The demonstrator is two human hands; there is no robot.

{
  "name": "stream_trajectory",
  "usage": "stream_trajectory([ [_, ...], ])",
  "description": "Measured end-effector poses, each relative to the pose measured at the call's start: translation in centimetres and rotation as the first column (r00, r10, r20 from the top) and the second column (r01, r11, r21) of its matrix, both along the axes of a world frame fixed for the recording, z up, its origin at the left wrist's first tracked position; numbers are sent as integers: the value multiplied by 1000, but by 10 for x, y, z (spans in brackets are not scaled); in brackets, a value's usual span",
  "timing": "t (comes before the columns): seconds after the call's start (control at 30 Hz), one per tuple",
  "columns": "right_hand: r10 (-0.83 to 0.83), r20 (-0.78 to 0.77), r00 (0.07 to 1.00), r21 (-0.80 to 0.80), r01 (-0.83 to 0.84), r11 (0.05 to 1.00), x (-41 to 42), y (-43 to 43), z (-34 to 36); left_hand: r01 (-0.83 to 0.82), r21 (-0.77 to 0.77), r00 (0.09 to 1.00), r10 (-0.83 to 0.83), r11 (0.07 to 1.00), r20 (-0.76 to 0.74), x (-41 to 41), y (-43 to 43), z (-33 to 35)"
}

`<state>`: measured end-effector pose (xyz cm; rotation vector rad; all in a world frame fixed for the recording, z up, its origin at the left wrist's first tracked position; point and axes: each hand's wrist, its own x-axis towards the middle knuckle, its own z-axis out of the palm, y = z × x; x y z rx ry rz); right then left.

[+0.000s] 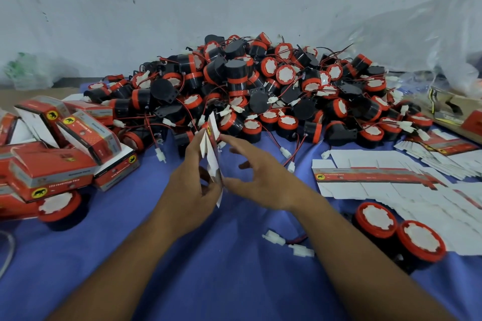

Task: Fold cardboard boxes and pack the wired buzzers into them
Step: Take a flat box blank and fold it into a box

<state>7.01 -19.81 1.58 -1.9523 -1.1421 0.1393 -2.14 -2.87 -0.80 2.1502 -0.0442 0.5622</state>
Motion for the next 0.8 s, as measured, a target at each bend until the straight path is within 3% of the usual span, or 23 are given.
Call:
stream_trajectory([
  [0.17, -71, 142, 987, -22, 75, 997, -6, 7, 2, 55, -60, 996, -51, 997, 69, -3, -11, 4],
  [0.37, -8, 98, 995, -21, 10, 1000, -8, 10, 2, 136, -105, 989, -128, 985, 74, -3, -14, 1],
  [0.53, -15, -80, 997, 25, 17, 1000, -1, -3, 9, -154, 72, 972, 137, 985, 190, -2, -4, 9],
  [0.6, -11, -82, 997, 2, 12, 1000, -2, -4, 9, -193, 180, 962, 149, 965, 230, 0, 3, 11],
  [0.7, -26, -75, 997, -12, 25, 1000, -7, 0, 8, -58, 284, 968, -16, 957, 250, -1, 3, 9],
  [0.8, 21, -191, 981, 22, -17, 1000, -4, -5, 12, 104, 179, 969, -141, 978, 204, 0, 2, 13],
])
